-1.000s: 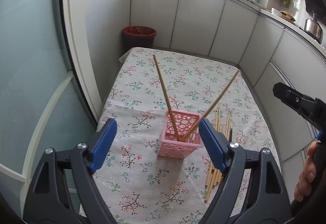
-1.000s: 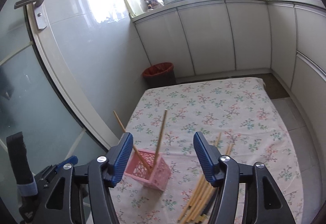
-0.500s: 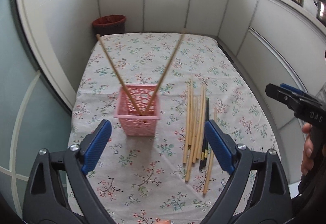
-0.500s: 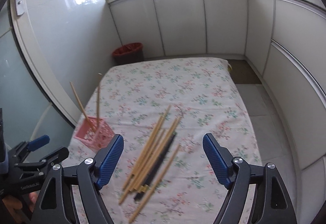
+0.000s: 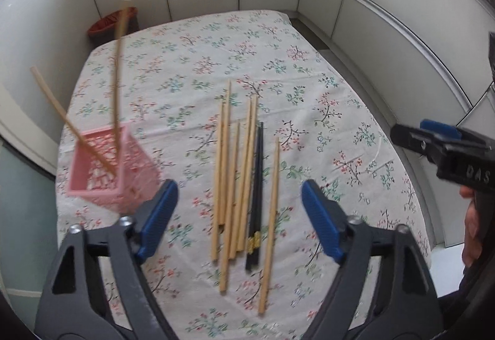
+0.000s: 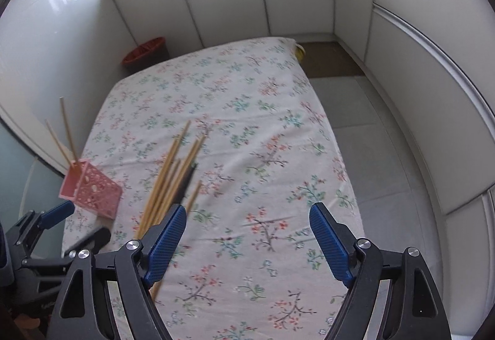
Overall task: Organize utensils
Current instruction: 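Lower the left gripper onto the chopstick pile and close on another chopstick, then lift the chopstick upright with the left gripper and carry it over the basket, then lower the chopstick into the pink basket and open the left gripper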
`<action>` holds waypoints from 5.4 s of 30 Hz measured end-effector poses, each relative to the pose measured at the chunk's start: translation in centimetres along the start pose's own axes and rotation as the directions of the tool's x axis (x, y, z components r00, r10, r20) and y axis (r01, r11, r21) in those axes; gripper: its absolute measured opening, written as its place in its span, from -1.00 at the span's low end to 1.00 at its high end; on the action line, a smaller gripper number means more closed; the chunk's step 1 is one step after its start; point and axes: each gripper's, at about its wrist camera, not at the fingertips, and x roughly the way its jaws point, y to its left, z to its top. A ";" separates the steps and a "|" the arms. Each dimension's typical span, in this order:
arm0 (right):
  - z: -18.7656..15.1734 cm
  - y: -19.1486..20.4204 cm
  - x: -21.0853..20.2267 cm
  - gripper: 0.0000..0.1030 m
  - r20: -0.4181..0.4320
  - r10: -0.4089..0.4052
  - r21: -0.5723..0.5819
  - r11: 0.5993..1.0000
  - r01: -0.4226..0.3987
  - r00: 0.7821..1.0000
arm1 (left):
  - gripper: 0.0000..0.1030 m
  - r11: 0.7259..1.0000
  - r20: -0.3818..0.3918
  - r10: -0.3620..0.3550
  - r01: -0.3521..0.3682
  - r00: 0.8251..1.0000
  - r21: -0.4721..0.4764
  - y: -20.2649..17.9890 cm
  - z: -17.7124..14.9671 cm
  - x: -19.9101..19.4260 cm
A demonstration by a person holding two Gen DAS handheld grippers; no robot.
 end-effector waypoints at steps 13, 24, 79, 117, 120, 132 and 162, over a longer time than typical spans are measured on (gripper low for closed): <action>0.6 -3.5 3.0 0.62 -0.072 -0.008 0.048 0.999 0.012 0.997 | -0.82 0.984 -0.101 0.067 -0.082 0.993 -0.161 1.6 6.5 12.3; 1.1 -3.8 3.5 0.62 -0.084 0.021 0.063 0.998 -0.016 0.996 | -0.86 0.972 -0.136 0.071 -0.099 0.988 -0.211 2.6 7.3 16.5; -1.0 10.7 15.2 -0.75 -0.228 -0.084 -0.128 0.990 0.056 0.970 | -0.89 0.990 0.313 -0.008 0.051 0.950 -0.130 10.0 -3.5 -9.2; 0.2 10.8 -10.1 -0.89 0.339 0.268 -0.179 0.960 -0.218 0.902 | -0.89 0.962 0.692 0.134 0.075 0.709 -0.264 13.8 -4.3 -17.8; 0.1 11.4 -10.5 -0.89 0.341 0.281 -0.190 0.955 -0.227 0.897 | -0.89 0.952 0.682 0.153 0.078 0.715 -0.295 14.8 -3.9 -16.7; -0.3 12.4 -10.6 -0.89 0.336 0.305 -0.214 0.946 -0.243 0.891 | -0.89 0.926 0.694 0.218 0.081 0.686 -0.370 15.9 -3.9 -16.2; 0.0 14.4 -10.1 -0.89 0.326 0.362 -0.217 0.928 -0.304 0.873 | 0.01 0.922 0.539 0.154 0.076 0.828 -0.381 17.3 -1.7 -9.5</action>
